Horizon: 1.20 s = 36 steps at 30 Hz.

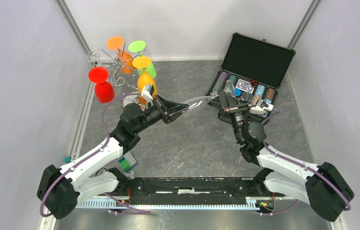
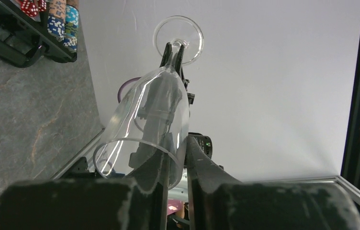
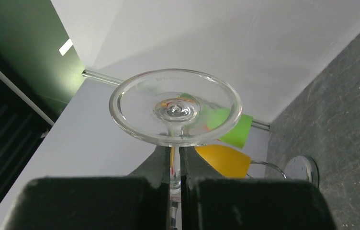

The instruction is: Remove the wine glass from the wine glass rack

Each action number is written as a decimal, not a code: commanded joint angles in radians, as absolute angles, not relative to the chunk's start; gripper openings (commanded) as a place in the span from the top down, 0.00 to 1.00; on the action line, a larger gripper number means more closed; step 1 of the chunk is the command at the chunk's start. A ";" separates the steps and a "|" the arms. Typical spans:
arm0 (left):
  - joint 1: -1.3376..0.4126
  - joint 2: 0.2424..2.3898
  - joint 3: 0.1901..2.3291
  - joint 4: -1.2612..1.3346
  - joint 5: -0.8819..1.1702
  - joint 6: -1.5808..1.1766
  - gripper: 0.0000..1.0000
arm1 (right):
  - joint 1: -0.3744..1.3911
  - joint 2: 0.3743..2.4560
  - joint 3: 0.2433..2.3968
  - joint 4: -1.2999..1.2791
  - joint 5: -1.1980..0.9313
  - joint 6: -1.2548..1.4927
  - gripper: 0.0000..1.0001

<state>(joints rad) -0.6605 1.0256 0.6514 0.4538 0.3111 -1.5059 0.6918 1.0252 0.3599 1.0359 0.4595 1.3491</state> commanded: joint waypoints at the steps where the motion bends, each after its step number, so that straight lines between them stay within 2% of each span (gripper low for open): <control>1: -0.666 1.025 0.702 0.478 0.281 -1.443 0.89 | 0.706 1.012 0.383 0.962 0.361 1.369 1.00; 2: -0.666 1.022 0.704 0.464 0.276 -1.438 0.96 | 0.706 1.010 0.382 0.960 0.360 1.367 1.00; 5: -0.666 1.011 0.714 0.429 0.255 -1.408 0.98 | 0.707 1.007 0.383 0.952 0.358 1.365 0.99; 12: -0.666 0.969 0.789 0.221 0.159 -1.244 0.98 | 0.707 1.002 0.357 1.009 0.338 1.335 0.57; 16: -0.666 0.966 0.887 0.016 0.095 -1.104 0.98 | 0.707 1.005 0.355 1.031 0.281 1.311 0.39; 18: -0.666 0.980 0.959 -0.123 0.064 -1.031 0.98 | 0.706 1.017 0.358 1.049 0.191 1.260 0.35; 24: -0.666 1.110 1.233 -0.557 0.013 -0.776 0.98 | 0.707 0.969 0.255 1.029 0.003 1.161 0.28; 27: -0.667 1.169 1.328 -0.723 -0.029 -0.673 0.98 | 0.707 0.855 0.224 0.827 0.003 1.050 0.28; 32: -0.700 1.310 1.534 -0.980 -0.133 -0.523 0.98 | 0.707 0.661 0.248 0.387 0.145 0.885 0.28; 36: -0.726 1.440 1.691 -1.125 -0.184 -0.445 0.98 | 0.707 0.535 0.254 0.215 0.258 0.823 0.28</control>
<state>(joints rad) -0.6998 1.3529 1.5322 -0.9100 -0.0917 -0.6159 0.7052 0.6289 0.2253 0.4911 0.1242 0.9543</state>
